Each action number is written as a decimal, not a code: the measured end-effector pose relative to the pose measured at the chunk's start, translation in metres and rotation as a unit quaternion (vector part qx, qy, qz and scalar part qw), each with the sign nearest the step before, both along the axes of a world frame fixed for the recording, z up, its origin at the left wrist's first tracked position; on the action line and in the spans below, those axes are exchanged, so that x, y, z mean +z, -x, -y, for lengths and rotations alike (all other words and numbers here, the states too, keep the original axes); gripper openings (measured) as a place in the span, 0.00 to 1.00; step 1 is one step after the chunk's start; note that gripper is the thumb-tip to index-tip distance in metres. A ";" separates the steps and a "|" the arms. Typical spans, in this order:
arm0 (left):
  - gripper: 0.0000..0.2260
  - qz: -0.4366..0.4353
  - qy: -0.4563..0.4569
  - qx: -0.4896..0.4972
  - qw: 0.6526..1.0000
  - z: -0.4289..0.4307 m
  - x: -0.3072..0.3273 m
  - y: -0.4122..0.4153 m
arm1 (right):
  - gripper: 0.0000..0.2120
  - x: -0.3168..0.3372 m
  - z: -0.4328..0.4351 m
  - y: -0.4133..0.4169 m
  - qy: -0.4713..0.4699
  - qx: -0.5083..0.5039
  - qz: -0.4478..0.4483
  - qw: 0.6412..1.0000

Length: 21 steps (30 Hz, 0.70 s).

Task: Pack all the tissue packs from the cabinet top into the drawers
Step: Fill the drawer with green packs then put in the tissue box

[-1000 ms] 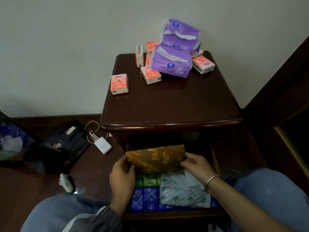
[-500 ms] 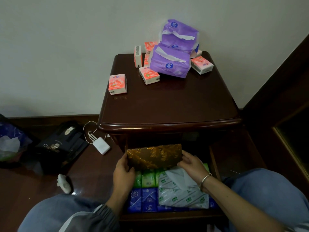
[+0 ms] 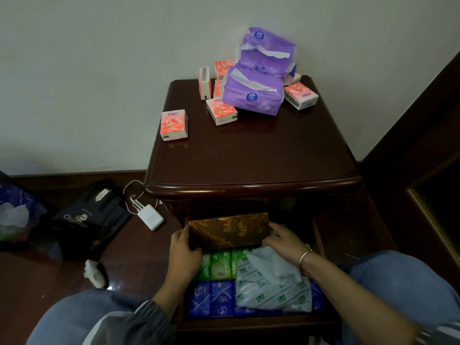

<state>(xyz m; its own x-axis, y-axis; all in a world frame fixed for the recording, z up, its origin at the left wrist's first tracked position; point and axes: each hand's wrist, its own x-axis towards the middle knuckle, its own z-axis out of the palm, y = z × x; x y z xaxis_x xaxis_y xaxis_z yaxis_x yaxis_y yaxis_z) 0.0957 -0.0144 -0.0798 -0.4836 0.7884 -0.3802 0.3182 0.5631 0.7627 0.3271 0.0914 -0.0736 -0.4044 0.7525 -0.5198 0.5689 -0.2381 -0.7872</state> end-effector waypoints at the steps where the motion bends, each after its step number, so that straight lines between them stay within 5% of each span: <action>1: 0.31 0.005 0.002 0.000 1.000 -0.001 0.001 0.000 | 0.13 0.002 -0.003 0.000 0.001 0.006 0.008 1.000; 4: 0.31 0.018 0.000 -0.014 1.000 -0.002 0.000 0.001 | 0.10 0.008 -0.007 -0.001 0.040 0.017 0.021 0.999; 8: 0.32 0.003 0.014 -0.009 1.000 0.001 -0.003 0.003 | 0.29 0.008 -0.002 -0.003 0.046 0.024 0.045 0.998; 21: 0.35 0.012 -0.027 -0.020 0.999 0.000 -0.006 0.006 | 0.27 -0.004 -0.006 0.004 -0.021 0.029 0.040 0.999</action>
<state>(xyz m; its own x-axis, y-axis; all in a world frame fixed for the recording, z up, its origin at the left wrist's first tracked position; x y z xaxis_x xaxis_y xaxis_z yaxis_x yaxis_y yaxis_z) 0.0892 -0.0148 -0.0857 -0.4429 0.8263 -0.3479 0.3216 0.5087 0.7986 0.3228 0.0974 -0.0776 -0.4067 0.7513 -0.5197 0.6416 -0.1700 -0.7479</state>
